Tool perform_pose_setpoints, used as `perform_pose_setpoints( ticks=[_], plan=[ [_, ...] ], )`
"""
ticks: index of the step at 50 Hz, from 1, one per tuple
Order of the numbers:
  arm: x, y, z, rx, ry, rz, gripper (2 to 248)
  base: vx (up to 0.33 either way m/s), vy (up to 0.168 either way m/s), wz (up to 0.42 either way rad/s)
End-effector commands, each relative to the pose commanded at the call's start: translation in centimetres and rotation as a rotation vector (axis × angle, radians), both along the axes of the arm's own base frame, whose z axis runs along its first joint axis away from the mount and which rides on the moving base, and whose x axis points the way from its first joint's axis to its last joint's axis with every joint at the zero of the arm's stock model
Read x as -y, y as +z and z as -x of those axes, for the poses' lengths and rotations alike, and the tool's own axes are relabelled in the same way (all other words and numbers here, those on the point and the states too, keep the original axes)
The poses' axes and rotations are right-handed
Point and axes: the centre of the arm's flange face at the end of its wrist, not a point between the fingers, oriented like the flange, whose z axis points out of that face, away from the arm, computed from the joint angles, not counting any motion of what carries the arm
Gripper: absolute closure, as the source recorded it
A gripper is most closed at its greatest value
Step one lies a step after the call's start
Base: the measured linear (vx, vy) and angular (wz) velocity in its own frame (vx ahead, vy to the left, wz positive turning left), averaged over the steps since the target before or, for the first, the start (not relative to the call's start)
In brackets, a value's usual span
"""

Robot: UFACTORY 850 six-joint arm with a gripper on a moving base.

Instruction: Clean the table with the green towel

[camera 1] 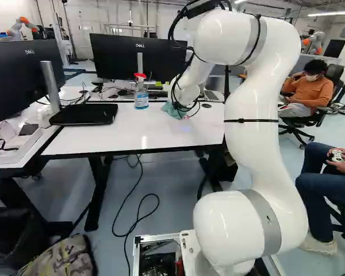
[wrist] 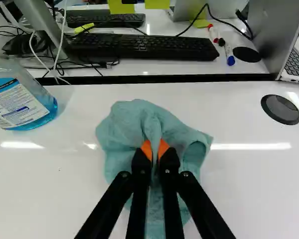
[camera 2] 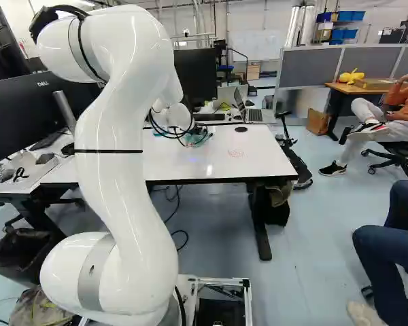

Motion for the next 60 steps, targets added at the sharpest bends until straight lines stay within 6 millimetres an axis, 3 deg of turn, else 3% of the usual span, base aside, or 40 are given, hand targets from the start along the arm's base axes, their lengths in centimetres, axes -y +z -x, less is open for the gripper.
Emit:
perform_pose_setpoints(
  ticks=[31, 48, 60],
  plan=[
    [0.0, -0.1, 0.0, -0.014, 0.000, 0.000, 216, 0.000, 0.000, 0.000],
    [-1.0, -0.5, -2.6, 0.007, 0.014, 0.000, 216, 0.000, 0.000, 0.000],
    [0.0, -0.6, -3.7, 0.017, -0.001, 0.000, 216, 0.000, 0.000, 0.000]
  ],
)
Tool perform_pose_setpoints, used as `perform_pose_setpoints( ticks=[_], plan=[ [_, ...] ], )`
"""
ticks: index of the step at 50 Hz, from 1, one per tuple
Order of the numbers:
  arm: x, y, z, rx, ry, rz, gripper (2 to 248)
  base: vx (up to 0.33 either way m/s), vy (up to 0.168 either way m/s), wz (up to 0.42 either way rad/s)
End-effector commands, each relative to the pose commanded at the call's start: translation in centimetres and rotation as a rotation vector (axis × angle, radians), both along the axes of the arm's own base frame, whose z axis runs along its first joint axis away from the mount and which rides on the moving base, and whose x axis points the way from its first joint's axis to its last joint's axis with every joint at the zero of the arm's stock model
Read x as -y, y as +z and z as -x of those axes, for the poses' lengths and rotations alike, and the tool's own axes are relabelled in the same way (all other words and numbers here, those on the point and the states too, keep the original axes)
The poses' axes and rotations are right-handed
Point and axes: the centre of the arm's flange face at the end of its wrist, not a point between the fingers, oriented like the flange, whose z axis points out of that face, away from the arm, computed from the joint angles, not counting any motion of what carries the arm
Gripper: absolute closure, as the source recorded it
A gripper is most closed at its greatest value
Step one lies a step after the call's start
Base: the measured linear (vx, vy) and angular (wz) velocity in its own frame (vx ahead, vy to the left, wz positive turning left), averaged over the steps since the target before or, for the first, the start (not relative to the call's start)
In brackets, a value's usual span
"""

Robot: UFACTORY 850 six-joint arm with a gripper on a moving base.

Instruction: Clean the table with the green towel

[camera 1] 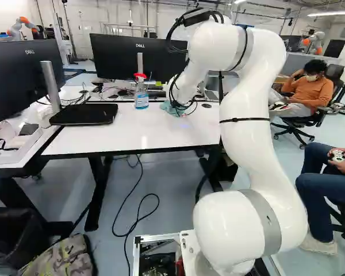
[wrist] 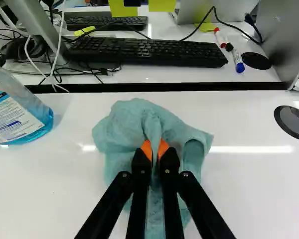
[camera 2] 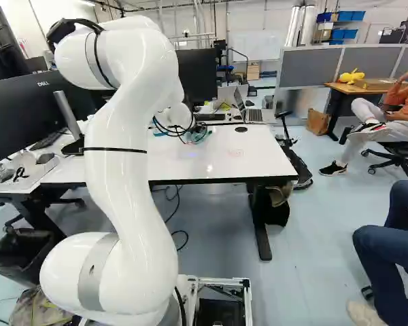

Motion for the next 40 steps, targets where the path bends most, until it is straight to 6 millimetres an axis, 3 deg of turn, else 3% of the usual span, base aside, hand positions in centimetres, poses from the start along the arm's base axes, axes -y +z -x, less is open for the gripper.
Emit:
perform_pose_setpoints(
  ticks=[20, 40],
  plan=[
    [2.8, 0.2, 1.8, -0.015, -0.041, 0.000, 216, 0.000, 0.000, 0.000],
    [1.6, 0.6, 4.7, -0.038, -0.024, 0.000, 216, 0.000, 0.000, 0.000]
  ],
)
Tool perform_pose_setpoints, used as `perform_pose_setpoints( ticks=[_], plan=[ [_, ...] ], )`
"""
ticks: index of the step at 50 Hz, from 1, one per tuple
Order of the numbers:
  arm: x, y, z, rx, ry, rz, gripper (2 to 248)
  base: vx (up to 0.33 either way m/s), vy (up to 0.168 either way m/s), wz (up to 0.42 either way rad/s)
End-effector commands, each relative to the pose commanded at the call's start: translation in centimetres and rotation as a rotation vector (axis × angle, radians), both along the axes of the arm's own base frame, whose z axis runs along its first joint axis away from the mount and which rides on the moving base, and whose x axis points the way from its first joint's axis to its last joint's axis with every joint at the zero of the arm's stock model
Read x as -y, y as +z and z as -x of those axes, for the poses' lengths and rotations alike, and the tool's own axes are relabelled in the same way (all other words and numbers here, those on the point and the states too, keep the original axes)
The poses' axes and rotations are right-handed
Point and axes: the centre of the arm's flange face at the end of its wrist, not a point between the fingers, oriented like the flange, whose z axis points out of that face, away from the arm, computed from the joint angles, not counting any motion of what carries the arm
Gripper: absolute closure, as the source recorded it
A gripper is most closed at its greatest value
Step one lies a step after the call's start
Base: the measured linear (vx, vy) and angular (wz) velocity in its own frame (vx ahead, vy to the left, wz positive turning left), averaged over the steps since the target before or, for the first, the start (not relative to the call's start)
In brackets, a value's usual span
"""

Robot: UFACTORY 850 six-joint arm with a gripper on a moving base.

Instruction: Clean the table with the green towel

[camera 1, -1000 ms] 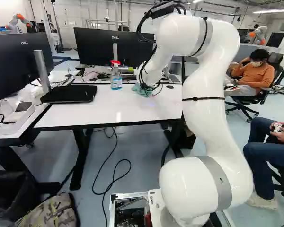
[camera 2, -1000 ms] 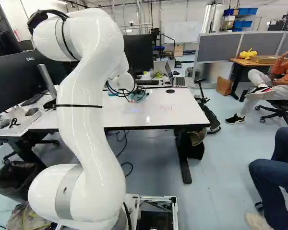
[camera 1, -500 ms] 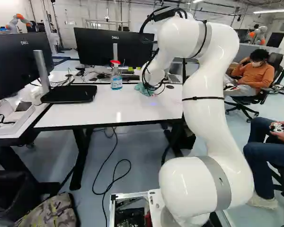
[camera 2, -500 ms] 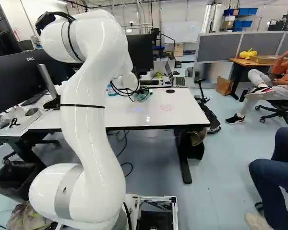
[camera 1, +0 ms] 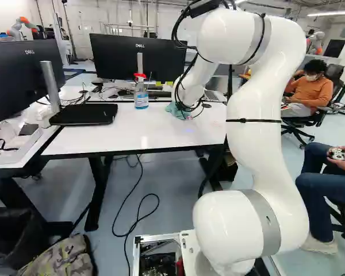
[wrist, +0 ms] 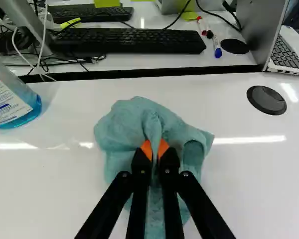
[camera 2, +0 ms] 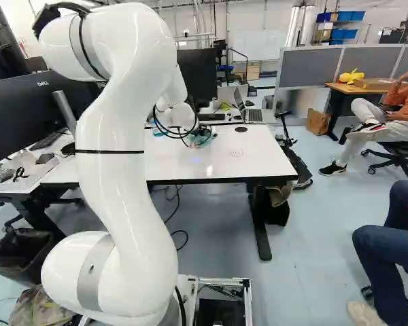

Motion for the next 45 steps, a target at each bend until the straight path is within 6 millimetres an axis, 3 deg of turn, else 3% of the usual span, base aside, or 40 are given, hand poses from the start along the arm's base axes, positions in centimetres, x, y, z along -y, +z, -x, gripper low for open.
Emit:
perform_pose_setpoints(
  ticks=[26, 45],
  plan=[
    [-4.2, -0.1, -0.8, 0.007, 0.065, 0.000, 216, 0.000, 0.000, 0.000],
    [-4.5, -0.5, -4.1, 0.034, 0.068, -0.001, 216, 0.000, 0.000, 0.000]
  ],
)
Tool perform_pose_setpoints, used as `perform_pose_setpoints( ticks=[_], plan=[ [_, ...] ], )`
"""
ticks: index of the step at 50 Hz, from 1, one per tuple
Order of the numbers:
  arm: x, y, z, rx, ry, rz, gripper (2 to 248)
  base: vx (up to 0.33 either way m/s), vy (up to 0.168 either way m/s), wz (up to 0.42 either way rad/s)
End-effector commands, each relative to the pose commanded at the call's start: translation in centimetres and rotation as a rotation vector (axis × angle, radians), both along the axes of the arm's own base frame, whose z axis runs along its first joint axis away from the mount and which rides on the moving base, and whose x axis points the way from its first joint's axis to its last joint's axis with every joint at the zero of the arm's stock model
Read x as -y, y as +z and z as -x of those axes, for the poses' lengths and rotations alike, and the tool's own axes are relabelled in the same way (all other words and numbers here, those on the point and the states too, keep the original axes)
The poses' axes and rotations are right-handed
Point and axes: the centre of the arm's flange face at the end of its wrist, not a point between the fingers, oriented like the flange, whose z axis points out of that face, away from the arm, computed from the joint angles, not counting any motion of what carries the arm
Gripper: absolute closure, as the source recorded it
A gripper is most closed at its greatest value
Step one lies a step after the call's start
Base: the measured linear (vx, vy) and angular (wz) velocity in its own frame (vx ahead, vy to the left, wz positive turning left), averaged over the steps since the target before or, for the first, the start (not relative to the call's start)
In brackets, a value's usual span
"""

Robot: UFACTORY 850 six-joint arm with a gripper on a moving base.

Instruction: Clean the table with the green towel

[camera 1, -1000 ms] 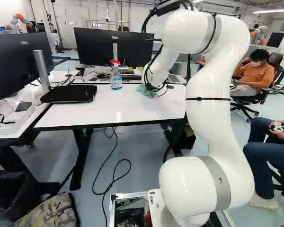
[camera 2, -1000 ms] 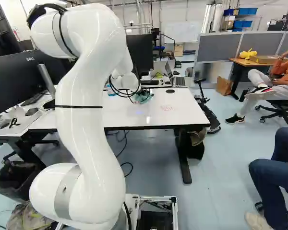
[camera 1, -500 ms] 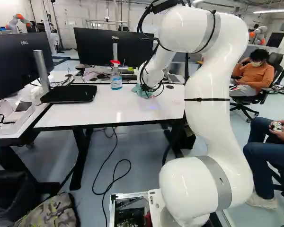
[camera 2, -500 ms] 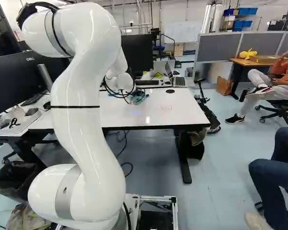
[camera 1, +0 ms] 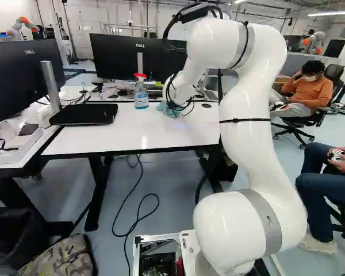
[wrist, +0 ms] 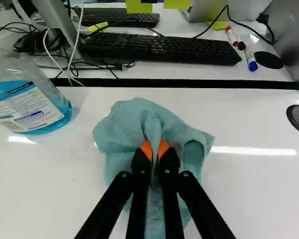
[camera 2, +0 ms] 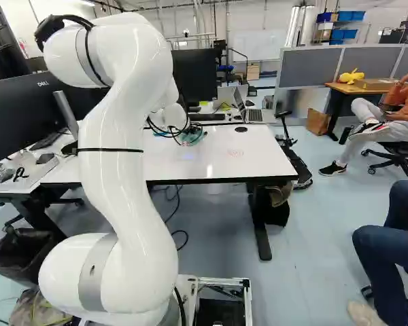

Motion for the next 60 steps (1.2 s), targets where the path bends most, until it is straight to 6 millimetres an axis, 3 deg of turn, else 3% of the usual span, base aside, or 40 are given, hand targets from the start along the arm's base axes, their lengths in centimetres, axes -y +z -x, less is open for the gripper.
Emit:
perform_pose_setpoints(
  ticks=[12, 29, 43, 60],
  plan=[
    [0.5, -0.3, -1.9, 0.017, -0.009, -0.001, 216, 0.000, 0.000, 0.000],
    [3.2, -0.2, -1.7, 0.014, -0.048, 0.000, 216, 0.000, 0.000, 0.000],
    [5.2, -0.1, -0.6, 0.004, -0.076, 0.000, 216, 0.000, 0.000, 0.000],
    [4.2, 0.3, 1.9, -0.017, -0.062, 0.000, 216, 0.000, 0.000, 0.000]
  ],
)
